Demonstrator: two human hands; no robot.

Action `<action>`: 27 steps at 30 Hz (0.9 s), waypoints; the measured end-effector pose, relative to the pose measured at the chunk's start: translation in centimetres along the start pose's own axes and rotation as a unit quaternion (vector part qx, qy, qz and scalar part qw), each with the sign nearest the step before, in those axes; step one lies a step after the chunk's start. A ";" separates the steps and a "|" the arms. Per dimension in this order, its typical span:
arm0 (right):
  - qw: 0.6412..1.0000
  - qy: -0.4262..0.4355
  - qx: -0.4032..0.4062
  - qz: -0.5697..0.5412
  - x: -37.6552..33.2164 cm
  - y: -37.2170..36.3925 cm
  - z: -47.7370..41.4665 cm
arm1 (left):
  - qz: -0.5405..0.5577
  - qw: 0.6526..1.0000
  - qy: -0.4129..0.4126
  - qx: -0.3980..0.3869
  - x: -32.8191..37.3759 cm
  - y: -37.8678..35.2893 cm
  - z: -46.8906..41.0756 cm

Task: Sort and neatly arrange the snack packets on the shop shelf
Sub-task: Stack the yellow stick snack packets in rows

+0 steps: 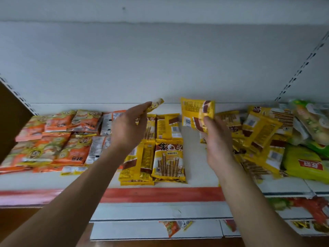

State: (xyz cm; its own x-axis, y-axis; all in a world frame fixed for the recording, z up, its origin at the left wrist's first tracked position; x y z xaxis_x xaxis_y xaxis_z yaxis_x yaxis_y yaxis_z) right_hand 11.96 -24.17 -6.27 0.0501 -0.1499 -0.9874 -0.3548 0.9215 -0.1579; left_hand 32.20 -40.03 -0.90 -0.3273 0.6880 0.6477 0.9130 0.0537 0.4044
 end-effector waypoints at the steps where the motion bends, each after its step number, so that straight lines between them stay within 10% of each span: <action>1: 0.996 0.067 -0.010 0.063 -0.2 -1.5 0.2 | -0.040 0.998 -0.054 -0.004 -0.2 0.4 0.1; 5: 0.896 0.326 -0.135 0.269 -0.2 -8.2 2.2 | -0.124 0.973 -0.170 -0.095 -1.5 -1.3 1.6; 9: 0.760 0.362 -0.274 0.465 4.5 -10.7 2.9 | -0.182 0.950 -0.097 -0.234 -4.7 -3.2 3.1; 27: 0.778 0.328 -0.260 0.470 4.3 -12.6 1.3 | -0.184 0.922 -0.062 -0.334 -7.2 -4.9 2.2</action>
State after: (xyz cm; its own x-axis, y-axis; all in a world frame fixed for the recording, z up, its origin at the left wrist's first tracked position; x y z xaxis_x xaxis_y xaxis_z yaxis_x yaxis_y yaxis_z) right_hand 17.85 -35.92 -8.59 -0.8850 0.1945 -0.4230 -0.2854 0.4913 0.8229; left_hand 30.62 -43.64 -9.00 -0.5174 0.7919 0.3243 0.3778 -0.1287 0.9169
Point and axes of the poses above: each hand's wrist, its own z-axis away from the middle knuckle, its own y-axis out of the back of the hand, x = y × z, the point moved 9 cm from there along -z, towards the middle knuckle, and after that the axes turned 13 degrees about x, right-handed, at the moved point
